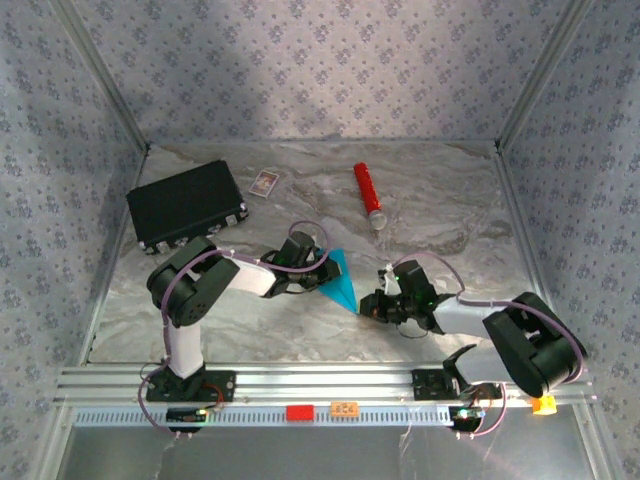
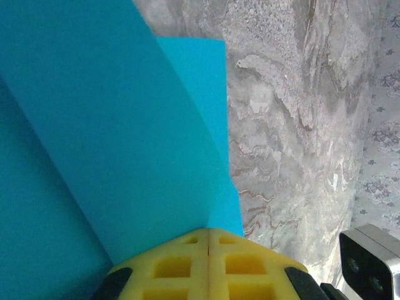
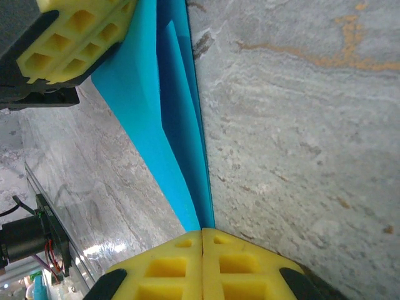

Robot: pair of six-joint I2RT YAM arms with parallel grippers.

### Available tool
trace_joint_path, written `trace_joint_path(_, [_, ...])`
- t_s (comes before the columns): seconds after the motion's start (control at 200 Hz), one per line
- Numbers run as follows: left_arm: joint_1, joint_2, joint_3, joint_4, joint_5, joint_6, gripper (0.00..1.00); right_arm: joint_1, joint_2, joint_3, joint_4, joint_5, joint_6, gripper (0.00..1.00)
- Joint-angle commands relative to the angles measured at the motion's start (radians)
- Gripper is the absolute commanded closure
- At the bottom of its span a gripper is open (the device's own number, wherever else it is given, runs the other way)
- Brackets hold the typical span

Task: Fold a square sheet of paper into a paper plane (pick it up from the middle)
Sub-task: Fourth fold the wing at the center of the table.

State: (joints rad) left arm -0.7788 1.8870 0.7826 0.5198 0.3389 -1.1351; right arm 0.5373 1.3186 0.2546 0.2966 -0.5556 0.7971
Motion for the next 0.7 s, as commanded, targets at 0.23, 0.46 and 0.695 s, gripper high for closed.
trace_joint_path(0.23, [0.01, 0.027, -0.029, -0.033, -0.026, 0.007, 1.0, 0.002, -0.184, 0.032, -0.297, 0.078, 0.004, 0.81])
trace_joint_path(0.46, [0.011, 0.023, -0.036, -0.035, -0.029, 0.008, 1.0, -0.025, -0.213, 0.129, -0.312, 0.019, -0.047, 0.87])
trace_joint_path(0.695, [0.011, 0.025, -0.033, -0.037, -0.026, 0.011, 1.0, 0.024, 0.008, 0.274, -0.263, -0.036, -0.088, 0.95])
